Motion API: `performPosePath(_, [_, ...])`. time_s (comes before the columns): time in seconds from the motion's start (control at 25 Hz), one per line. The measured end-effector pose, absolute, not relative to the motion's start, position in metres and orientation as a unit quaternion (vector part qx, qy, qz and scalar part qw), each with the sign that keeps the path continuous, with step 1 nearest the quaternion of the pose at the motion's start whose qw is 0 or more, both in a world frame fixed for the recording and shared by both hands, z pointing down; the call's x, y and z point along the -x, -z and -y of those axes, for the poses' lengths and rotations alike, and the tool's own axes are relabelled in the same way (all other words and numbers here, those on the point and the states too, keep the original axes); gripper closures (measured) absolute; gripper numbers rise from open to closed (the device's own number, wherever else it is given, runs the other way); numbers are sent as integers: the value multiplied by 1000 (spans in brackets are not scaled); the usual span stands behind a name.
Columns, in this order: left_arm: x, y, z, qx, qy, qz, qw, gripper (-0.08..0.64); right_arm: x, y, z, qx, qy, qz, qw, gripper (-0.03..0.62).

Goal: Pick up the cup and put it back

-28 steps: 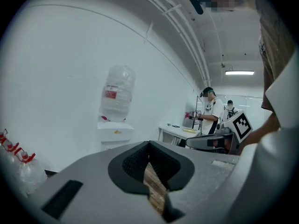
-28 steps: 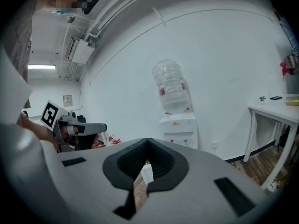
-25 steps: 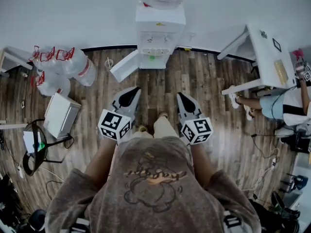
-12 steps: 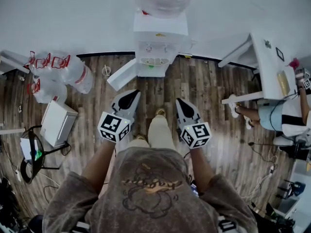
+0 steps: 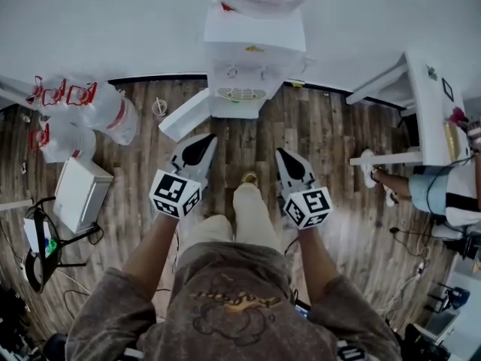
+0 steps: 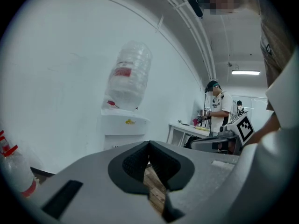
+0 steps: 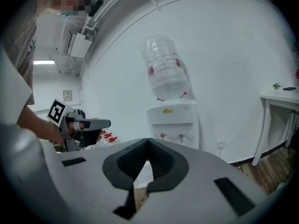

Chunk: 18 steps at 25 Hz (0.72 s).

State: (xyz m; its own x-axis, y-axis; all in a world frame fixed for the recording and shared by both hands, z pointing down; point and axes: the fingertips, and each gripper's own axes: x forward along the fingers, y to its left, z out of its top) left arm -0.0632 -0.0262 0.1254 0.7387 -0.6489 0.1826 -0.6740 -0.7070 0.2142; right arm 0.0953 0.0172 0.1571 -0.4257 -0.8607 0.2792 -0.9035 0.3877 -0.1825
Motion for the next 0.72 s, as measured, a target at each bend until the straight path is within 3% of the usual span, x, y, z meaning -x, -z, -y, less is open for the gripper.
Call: performPosePath(0.72, [27,-342,118,-922,-43,367,117,557,-126,-378,82,-511,-148,844,65,592])
